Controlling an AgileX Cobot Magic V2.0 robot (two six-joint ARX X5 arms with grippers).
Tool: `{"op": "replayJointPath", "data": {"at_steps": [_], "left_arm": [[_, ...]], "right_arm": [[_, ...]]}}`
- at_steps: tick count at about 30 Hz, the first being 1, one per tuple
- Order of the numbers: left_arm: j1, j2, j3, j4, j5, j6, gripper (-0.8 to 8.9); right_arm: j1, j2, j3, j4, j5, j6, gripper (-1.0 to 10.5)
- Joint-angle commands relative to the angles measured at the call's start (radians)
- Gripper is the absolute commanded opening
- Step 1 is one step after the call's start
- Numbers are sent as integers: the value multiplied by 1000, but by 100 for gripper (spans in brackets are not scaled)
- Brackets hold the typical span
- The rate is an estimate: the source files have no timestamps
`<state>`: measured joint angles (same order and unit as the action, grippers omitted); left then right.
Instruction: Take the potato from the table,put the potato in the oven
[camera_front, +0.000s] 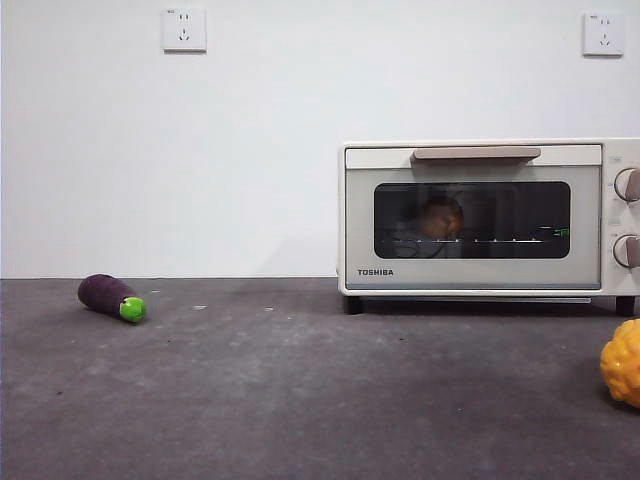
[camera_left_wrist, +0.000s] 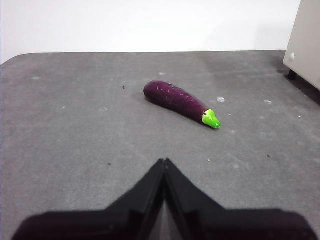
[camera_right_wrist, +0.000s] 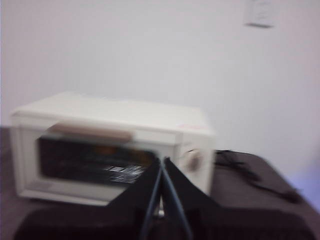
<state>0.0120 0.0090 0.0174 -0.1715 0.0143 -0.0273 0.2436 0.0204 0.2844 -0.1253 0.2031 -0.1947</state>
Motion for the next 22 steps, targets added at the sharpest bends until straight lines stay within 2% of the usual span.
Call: {"op": "replayJointPath", "data": {"at_steps": [1,4,10,14,19,22], "left_arm": [[-2,2,-10,5,5,-7,-3],[-2,5,-10,5,5,-7,-3],[-2,14,-10,5,5,-7,-4],[-2,14,-10,5,5,-7,-4],[-2,14,-10,5,5,-7,-3],[-2,14,-10,5,5,-7,-3]], "right_arm": [[-47,-13,-109,94,-108,6,2],[-87,-13,-171,127,-140,23,2],[-146,-13,-241,103,-70,57,2],[-215,-13,-270,58,-76,119,2],[-323,-13,-270,-40,-83,119,2],[-342,-13,-270,-61,-94,116,2]]}}
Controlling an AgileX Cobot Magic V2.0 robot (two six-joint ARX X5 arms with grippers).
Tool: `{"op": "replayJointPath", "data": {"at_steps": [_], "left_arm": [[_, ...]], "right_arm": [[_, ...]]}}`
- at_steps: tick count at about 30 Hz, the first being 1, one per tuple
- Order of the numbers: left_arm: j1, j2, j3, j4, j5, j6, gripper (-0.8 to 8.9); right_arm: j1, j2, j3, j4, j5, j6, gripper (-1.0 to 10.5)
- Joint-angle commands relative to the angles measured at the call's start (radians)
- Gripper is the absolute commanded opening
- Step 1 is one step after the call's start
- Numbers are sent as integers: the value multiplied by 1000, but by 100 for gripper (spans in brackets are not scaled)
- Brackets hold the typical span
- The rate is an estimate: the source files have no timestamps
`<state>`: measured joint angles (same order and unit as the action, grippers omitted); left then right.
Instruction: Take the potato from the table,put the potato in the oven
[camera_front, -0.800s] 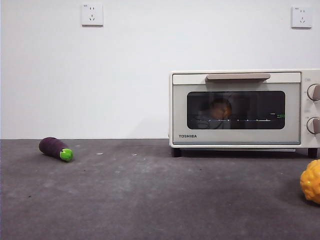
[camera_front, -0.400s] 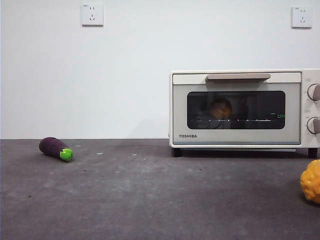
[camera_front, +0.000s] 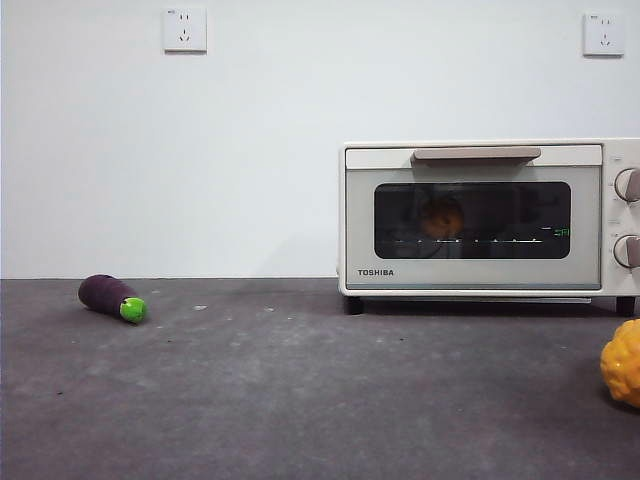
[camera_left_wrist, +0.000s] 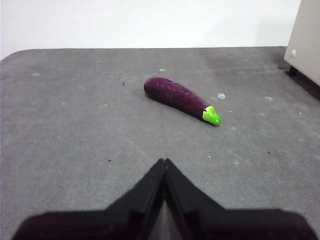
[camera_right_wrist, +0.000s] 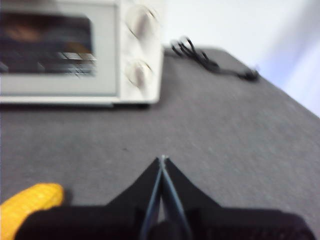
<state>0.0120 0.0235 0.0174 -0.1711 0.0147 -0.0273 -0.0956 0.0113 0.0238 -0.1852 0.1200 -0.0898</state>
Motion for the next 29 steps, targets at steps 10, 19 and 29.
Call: {"op": "replayJointPath", "data": {"at_steps": [10,19,29], "left_arm": [[-2,-1,-10,5,4,-7,-3],[-2,-1,-10,5,4,-7,-3],[-2,-1,-10,5,4,-7,-3]], "right_arm": [[-3,-3,-10,-7,-97,11,2],[-3,-3,-10,0,-91,11,2],[-3,-3,-10,0,-90,11,2]]}}
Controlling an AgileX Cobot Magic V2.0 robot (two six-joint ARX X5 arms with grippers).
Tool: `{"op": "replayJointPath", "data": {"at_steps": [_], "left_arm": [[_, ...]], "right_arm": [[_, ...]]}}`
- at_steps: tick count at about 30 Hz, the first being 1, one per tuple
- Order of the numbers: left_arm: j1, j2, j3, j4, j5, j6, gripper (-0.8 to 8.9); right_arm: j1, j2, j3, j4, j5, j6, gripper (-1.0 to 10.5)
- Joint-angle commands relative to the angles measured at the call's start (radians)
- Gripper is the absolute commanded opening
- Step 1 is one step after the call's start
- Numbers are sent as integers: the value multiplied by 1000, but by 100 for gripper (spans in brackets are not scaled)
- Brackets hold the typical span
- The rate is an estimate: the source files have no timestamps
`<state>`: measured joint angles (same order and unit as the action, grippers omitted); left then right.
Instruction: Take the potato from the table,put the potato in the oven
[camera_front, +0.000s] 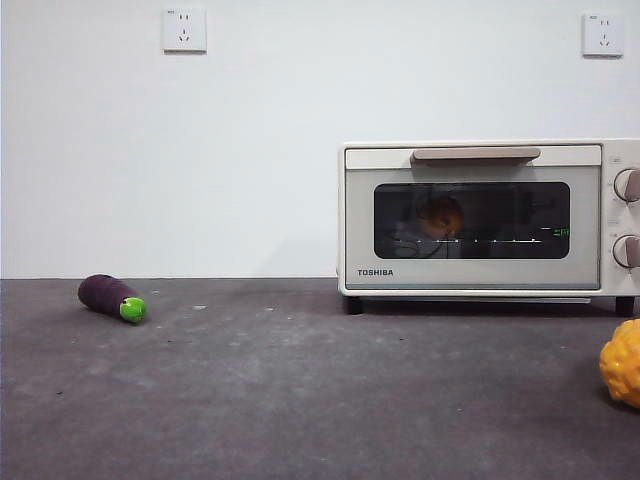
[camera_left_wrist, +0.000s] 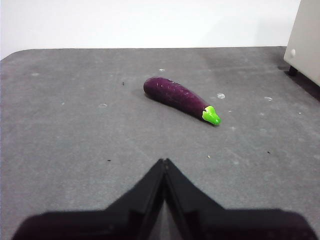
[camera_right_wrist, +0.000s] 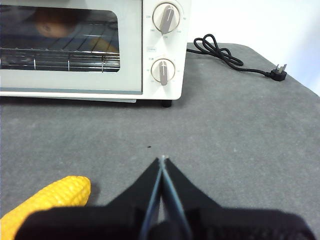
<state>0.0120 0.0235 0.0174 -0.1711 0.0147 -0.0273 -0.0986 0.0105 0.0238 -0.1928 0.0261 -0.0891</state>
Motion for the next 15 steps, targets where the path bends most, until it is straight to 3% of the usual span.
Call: {"op": "replayJointPath", "data": {"at_steps": [1,15], "left_arm": [[-2,-1,-10,5,4,-7,-4],[-2,-1,-10,5,4,-7,-3]], "right_arm": [[0,-3,-10,7,4,10,2],[0,-2,0,-18,4,10,2]]}}
